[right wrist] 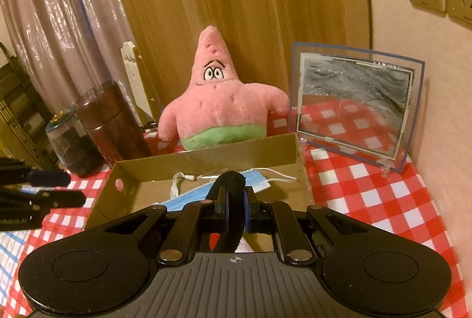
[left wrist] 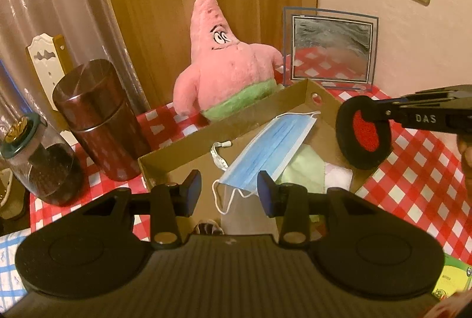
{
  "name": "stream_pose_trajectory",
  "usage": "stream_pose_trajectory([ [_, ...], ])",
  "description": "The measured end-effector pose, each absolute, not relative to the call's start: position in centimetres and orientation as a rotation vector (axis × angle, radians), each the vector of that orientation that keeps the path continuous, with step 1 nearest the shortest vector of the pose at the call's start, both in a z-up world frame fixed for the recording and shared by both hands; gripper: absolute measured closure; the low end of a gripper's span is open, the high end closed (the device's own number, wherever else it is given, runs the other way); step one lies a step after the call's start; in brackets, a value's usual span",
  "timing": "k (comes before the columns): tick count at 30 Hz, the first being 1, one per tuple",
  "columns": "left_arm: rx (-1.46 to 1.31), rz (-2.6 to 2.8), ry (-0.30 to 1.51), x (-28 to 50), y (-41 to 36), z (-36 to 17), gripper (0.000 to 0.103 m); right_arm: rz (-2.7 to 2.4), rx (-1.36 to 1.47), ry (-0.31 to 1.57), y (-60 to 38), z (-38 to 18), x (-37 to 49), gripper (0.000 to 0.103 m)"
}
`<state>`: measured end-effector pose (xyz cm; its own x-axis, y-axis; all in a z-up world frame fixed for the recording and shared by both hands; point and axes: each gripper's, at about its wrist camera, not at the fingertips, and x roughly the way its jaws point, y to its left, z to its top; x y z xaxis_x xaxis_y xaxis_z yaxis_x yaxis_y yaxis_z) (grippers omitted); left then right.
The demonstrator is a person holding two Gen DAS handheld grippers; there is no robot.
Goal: Organize soft objects
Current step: 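Open the right tool to drop the black disc into the tray, then withdraw both tools from the tray back toward the remaining table items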
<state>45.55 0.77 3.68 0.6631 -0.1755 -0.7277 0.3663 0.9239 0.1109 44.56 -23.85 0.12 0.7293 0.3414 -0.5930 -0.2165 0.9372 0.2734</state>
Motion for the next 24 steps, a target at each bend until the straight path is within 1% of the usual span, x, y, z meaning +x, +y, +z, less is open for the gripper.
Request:
stream_pose_trajectory([
  [2, 0.249, -0.313, 0.790, 45.5, 0.9, 3.7, 0.065, 0.331, 0.211, 0.688, -23.8, 0.1, 44.9, 0.093],
  [4, 0.241, -0.312, 0.789, 45.3, 1.1, 3.7, 0.065, 0.328, 0.224, 0.699, -23.6, 0.0, 45.4, 0.085],
  [5, 0.235, -0.311, 0.790, 45.2, 1.3, 3.7, 0.063, 0.323, 0.222, 0.697, -23.6, 0.1, 45.4, 0.069],
  [6, 0.225, -0.310, 0.790, 45.1, 1.4, 3.8, 0.063, 0.322, 0.218, 0.689, -23.6, 0.1, 45.3, 0.050],
  [7, 0.214, -0.308, 0.790, 45.1, 1.6, 3.8, 0.061, 0.320, 0.216, 0.677, -23.7, 0.2, 45.1, 0.047],
  [11, 0.165, -0.303, 0.798, 44.4, 2.4, 3.9, 0.055, 0.306, 0.216, 0.675, -24.4, 0.4, 44.2, 0.046],
  [13, 0.145, -0.301, 0.799, 43.9, 2.8, 3.9, 0.054, 0.298, 0.211, 0.685, -24.8, 0.5, 43.4, 0.046],
  [15, 0.128, -0.297, 0.802, 43.1, 3.1, 3.9, 0.049, 0.290, 0.201, 0.692, -25.0, 0.6, 42.3, 0.046],
  [24, 0.078, -0.257, 0.766, 37.2, 3.9, 5.9, 0.043, 0.284, 0.172, 0.695, -25.1, 2.6, 34.9, 0.046],
])
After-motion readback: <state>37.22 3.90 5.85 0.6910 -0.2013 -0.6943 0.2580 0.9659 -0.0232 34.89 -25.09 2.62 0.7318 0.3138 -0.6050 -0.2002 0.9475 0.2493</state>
